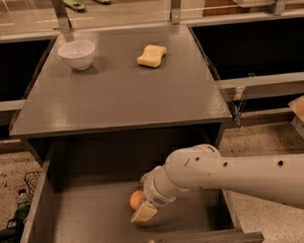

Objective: Pick orange from top drawer and place on counter

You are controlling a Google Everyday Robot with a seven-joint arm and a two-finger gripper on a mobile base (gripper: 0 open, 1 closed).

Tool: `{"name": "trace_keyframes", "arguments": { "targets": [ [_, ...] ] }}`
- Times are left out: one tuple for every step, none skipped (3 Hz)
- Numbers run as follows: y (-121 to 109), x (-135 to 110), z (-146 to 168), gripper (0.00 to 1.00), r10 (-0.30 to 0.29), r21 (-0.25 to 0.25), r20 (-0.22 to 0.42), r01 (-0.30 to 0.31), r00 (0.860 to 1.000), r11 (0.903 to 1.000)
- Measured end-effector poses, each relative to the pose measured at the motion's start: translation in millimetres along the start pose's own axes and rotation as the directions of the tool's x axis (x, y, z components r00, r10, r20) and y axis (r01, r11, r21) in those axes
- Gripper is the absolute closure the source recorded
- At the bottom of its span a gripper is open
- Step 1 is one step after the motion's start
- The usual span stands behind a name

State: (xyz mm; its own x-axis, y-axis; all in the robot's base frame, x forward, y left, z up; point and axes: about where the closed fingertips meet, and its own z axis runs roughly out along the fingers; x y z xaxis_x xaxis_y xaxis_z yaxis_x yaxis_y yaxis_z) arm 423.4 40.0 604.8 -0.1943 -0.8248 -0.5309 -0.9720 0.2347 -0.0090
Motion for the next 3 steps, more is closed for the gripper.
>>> {"name": "trace_keyframes", "arguments": {
  "targets": [
    [0.0, 0.0, 0.0, 0.50, 0.000, 0.000, 0.000, 0.000, 1.000, 1.0000],
    [0.0, 0.0, 0.0, 0.73, 0.000, 0.000, 0.000, 0.000, 1.000, 1.0000],
    [0.0, 0.0, 0.0, 0.96, 0.000, 0.000, 0.000, 0.000, 1.000, 1.0000]
  ]
}}
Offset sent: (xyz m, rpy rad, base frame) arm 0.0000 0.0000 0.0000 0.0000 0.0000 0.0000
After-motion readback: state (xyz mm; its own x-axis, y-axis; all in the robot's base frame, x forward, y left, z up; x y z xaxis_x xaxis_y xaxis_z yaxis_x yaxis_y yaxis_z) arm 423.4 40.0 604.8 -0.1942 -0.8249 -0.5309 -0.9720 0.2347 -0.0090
